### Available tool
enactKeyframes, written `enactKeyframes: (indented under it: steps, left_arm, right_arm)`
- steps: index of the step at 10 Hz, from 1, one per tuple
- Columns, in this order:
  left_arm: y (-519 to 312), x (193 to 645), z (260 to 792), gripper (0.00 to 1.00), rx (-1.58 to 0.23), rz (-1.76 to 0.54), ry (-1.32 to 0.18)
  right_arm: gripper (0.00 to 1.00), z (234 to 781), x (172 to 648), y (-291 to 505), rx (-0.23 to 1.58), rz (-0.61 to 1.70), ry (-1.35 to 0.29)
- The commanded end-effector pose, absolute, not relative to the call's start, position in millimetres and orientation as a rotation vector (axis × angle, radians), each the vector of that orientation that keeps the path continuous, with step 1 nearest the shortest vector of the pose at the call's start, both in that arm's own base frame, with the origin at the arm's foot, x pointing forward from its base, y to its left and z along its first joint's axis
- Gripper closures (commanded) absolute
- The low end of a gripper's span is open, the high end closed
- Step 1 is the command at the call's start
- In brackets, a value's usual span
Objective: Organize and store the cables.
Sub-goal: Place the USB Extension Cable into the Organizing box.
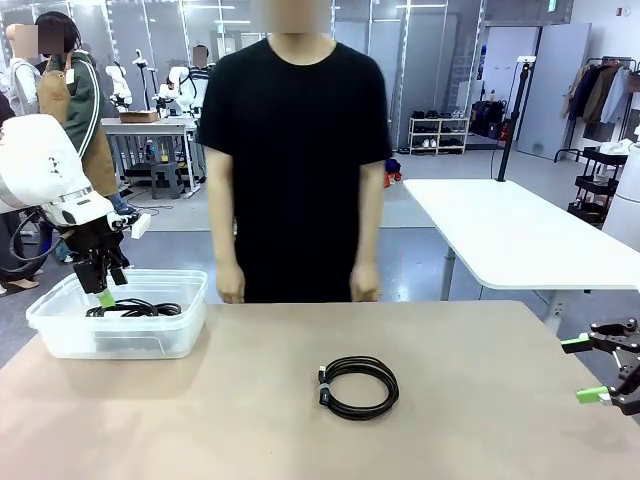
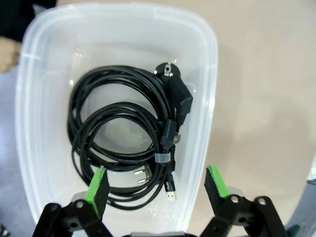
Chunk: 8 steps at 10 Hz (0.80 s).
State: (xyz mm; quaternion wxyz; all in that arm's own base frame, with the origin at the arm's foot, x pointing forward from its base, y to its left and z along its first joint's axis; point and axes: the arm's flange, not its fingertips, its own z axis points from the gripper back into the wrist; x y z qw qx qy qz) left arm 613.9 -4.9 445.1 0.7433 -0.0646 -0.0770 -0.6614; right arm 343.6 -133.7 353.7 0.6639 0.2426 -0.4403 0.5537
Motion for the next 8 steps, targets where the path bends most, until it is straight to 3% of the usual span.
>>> enactKeyframes:
  steps: [1, 6, 8]
  left_arm:
    - [16, 576, 459, 0.00, -0.183, -1.421, -0.230]
    - [34, 458, 484, 0.00, -0.461, -1.024, -0.442]
    - [21, 426, 484, 0.00, -0.494, -0.909, -0.517]
  right_arm:
    - [0.00, 370, 357, -119, 0.519, 1.301, -0.878]
    - [0.00, 398, 390, -86, 0.481, 1.330, -0.688]
    - [0.00, 394, 388, -91, 0.467, 1.311, -0.676]
